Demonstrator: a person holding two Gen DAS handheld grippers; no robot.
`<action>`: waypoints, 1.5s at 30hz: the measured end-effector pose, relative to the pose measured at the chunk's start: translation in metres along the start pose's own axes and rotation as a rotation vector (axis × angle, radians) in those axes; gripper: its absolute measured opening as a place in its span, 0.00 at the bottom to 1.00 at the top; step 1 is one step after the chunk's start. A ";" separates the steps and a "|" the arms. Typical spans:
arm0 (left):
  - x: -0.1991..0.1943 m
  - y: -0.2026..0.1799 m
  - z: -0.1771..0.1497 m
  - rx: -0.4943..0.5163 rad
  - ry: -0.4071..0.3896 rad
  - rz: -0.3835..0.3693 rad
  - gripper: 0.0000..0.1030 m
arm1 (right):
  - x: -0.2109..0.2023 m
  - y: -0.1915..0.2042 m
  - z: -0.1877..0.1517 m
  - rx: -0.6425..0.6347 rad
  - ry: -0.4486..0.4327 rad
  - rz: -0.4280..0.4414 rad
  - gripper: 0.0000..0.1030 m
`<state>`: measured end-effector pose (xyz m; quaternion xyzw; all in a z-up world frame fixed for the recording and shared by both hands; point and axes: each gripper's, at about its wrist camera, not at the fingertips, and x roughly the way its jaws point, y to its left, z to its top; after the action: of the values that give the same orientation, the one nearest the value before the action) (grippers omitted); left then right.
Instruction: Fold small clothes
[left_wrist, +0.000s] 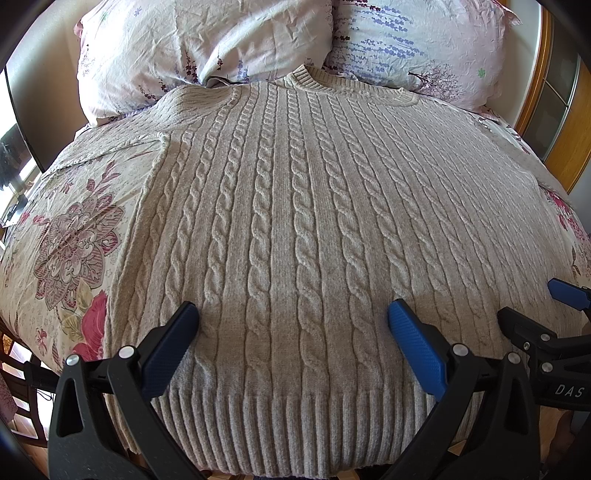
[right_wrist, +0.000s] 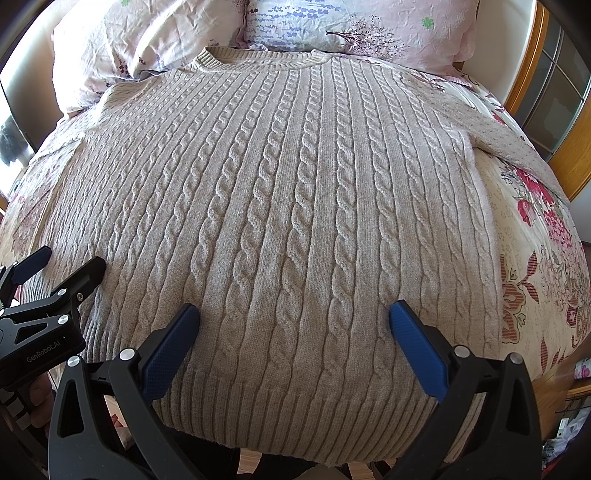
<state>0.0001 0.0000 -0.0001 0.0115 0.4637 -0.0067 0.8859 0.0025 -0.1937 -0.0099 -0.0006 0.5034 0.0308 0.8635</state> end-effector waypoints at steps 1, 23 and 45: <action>0.000 0.000 0.000 0.000 0.000 0.000 0.98 | 0.000 0.000 0.000 0.000 0.000 0.000 0.99; 0.007 0.001 0.013 0.075 0.063 -0.028 0.98 | 0.006 0.003 0.007 -0.054 0.036 0.022 0.99; 0.018 0.010 0.067 -0.006 0.049 -0.068 0.98 | 0.001 -0.248 0.079 0.635 -0.133 0.087 0.85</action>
<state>0.0658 0.0080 0.0237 -0.0067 0.4853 -0.0349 0.8736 0.0850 -0.4387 0.0204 0.2924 0.4299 -0.0910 0.8494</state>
